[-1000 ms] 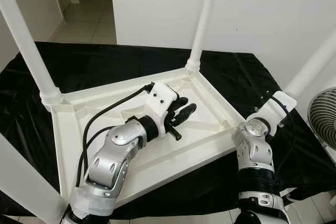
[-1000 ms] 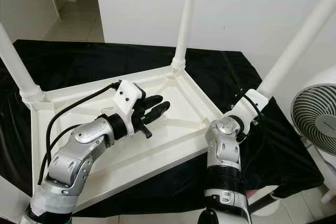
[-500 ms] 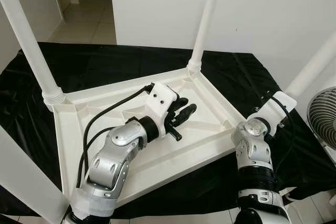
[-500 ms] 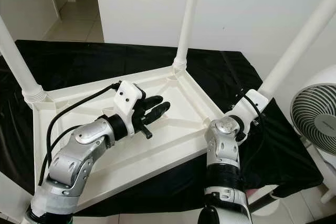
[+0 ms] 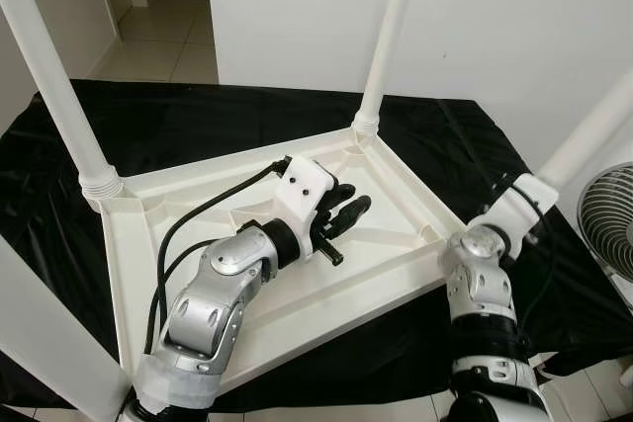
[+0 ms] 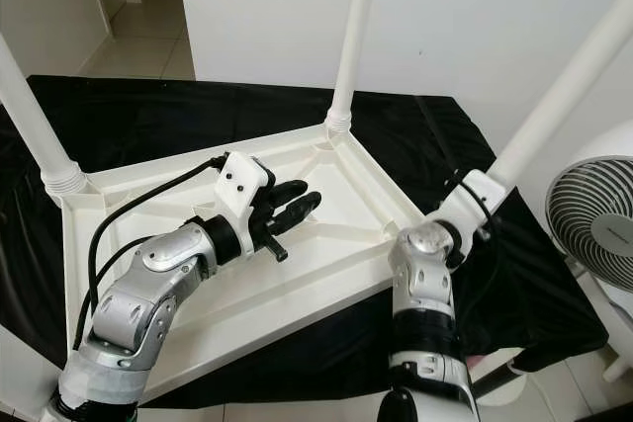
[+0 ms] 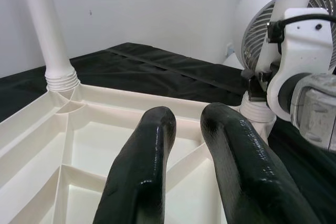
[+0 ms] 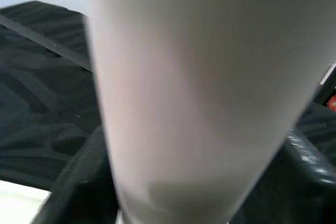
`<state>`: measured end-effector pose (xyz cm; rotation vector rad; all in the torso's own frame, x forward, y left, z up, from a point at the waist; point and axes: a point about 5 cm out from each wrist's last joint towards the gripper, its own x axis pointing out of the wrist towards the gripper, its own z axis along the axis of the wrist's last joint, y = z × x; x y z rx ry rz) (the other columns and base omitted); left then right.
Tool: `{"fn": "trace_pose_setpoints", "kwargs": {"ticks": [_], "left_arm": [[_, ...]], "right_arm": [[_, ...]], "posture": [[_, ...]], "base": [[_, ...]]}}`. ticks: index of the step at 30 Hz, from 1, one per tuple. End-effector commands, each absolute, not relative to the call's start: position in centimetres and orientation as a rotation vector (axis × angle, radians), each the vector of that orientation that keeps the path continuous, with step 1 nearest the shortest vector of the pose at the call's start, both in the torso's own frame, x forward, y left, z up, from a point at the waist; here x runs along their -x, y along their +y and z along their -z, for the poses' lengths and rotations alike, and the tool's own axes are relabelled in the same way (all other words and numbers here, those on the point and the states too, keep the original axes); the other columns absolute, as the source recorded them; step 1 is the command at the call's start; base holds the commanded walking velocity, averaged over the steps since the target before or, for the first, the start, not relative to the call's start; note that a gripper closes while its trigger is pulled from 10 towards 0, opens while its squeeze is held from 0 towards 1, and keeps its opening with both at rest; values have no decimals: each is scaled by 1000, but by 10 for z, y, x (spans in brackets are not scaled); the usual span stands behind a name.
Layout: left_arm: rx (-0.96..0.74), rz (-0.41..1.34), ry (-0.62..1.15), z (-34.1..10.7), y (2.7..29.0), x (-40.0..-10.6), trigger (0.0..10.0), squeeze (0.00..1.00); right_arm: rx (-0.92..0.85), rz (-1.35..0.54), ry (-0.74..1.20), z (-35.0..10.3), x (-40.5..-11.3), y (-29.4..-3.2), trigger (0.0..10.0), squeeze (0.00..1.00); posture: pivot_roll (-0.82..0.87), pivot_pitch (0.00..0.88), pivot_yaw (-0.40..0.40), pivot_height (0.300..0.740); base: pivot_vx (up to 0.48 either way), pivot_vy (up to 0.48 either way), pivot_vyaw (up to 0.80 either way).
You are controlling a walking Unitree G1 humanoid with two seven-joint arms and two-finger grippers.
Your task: Building children table
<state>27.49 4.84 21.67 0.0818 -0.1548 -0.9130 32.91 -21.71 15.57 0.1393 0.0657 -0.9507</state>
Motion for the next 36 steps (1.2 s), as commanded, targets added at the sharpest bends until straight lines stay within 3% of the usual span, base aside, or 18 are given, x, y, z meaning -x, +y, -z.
{"fn": "trace_pose_setpoints", "kwargs": {"ticks": [1, 7, 8, 9, 29, 36], "left_arm": [[-82, 850, -160, -219, 49, -275, 10000, 0], [-78, 852, -161, -218, 48, -274, 10000, 0], [-77, 853, -161, -218, 48, -274, 10000, 0], [-76, 853, -161, -218, 47, -274, 10000, 0], [-68, 851, -163, -219, 47, -273, 10000, 0], [-68, 858, -158, -219, 46, -273, 10000, 0]], "right_arm": [[-137, 982, 123, -143, -324, -225, 10000, 1000], [-116, 975, 116, -143, -325, -226, 10000, 988], [-111, 966, 114, -144, -325, -227, 10000, 239], [-116, 943, 111, -144, -326, -227, 10000, 12], [16, 543, 49, -147, -337, -236, 10000, 0], [47, 291, 66, -140, -336, -232, 10000, 0]], "posture": [[29, 49, -52, 740], [26, 49, -56, 740], [25, 50, -56, 740], [24, 50, -57, 740], [19, 55, -60, 740], [17, 61, -55, 740]], "base": [[0, 0, 0], [0, 0, 0], [0, 0, 0], [0, 0, 0], [0, 0, 0], [0, 0, 0]]}}
